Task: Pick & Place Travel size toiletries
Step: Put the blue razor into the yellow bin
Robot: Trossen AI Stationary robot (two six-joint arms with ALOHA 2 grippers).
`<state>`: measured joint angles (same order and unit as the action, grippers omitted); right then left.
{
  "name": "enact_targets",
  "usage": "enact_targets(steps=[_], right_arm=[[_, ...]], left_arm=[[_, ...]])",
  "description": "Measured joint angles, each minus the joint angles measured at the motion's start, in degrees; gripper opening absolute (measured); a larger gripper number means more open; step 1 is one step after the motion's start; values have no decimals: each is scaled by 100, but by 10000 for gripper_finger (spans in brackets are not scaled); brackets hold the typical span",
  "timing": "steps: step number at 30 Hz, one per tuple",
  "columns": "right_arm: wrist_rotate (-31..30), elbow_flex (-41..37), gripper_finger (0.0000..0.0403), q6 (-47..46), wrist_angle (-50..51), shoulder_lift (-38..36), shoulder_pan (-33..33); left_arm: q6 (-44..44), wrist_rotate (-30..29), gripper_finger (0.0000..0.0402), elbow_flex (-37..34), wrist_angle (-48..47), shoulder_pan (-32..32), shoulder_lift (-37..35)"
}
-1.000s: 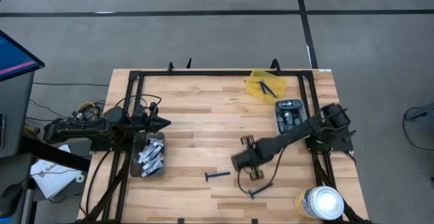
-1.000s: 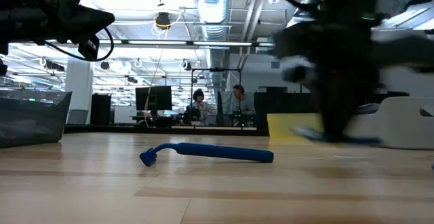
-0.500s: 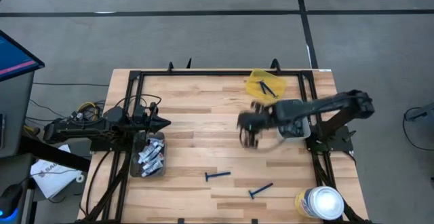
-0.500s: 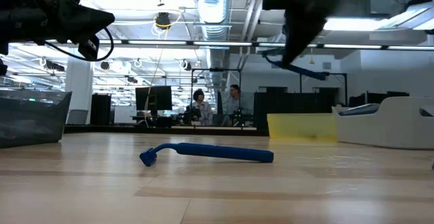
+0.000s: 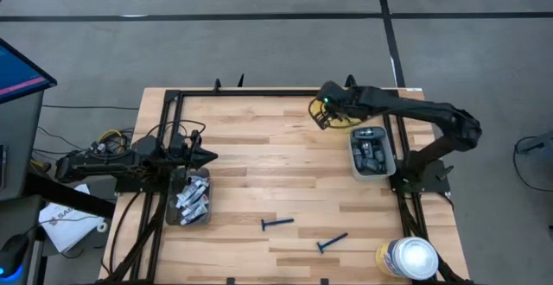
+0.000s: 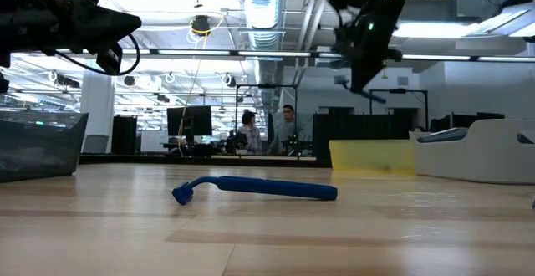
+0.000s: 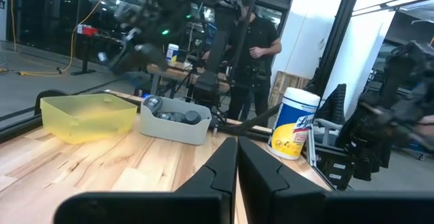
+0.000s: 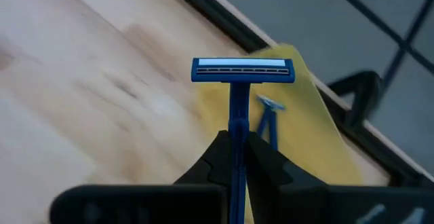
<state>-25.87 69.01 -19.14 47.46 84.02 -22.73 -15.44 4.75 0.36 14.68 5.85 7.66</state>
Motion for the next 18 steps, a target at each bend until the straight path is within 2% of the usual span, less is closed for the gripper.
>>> enact_targets(steps=[8, 18], right_arm=[[33, 2, 14, 240, -37, 851, -1034], [183, 2, 21, 690, -205, 1620, -1317]], left_arm=[[0, -2, 6, 0, 0, 0, 0], [0, -1, 7, 0, 0, 2, 0]])
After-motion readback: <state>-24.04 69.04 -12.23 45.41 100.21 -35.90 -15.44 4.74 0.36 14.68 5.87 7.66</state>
